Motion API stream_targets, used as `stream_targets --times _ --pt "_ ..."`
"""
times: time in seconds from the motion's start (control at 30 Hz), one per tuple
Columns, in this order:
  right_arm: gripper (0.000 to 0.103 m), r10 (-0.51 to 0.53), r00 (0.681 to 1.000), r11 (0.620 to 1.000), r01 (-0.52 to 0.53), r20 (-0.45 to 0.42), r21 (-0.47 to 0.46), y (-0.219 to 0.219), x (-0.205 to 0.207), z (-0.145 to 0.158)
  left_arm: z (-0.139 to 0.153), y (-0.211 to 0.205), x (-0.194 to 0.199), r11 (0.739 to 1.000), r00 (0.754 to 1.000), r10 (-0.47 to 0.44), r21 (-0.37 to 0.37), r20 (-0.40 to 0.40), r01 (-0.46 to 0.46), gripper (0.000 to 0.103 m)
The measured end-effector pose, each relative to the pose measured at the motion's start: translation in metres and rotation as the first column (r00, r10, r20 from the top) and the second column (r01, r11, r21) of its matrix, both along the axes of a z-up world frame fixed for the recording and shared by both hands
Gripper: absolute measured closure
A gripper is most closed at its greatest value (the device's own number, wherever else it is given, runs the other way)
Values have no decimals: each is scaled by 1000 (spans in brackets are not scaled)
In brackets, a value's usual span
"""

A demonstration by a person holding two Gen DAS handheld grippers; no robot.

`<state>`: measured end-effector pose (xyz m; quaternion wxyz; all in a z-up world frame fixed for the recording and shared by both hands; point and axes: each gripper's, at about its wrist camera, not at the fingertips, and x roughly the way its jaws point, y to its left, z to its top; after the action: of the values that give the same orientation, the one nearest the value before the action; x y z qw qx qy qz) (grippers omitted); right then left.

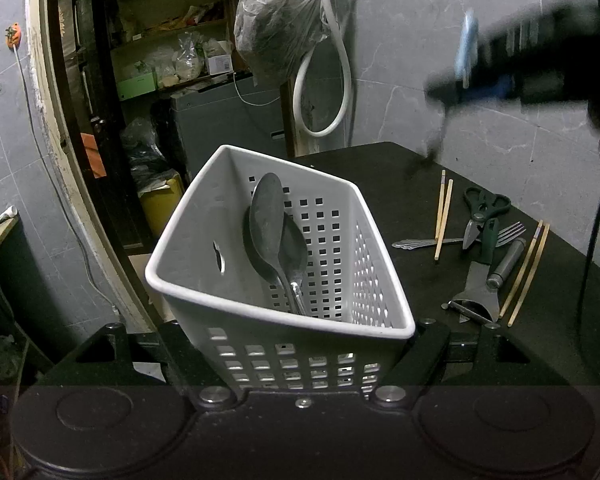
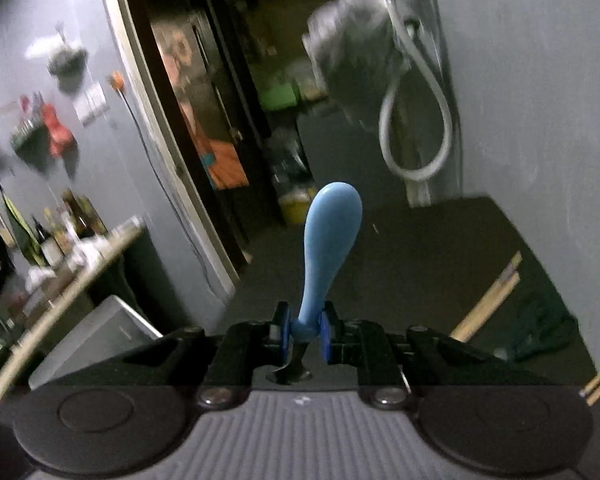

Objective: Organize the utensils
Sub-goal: 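Lift the light-blue spoon with the right gripper and lower it into the caddy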

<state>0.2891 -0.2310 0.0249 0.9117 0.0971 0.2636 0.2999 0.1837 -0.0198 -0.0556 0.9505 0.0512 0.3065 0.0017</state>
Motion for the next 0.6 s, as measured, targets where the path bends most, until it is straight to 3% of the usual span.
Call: stream_targets --times 0.13,0.3,0.6 --pt "86 90 992 992 -97 94 76 8 -12 41 -1 0 0 1000 1000 -1 -1 -1 1 24" --pt "86 230 959 967 -245 165 77 35 -22 60 -1 -1 0 1000 1000 -4 -3 -1 4 24" --pt "86 341 930 940 -341 136 -26 78 -39 38 -2 0 1 1000 1000 -3 -6 0 3 25"
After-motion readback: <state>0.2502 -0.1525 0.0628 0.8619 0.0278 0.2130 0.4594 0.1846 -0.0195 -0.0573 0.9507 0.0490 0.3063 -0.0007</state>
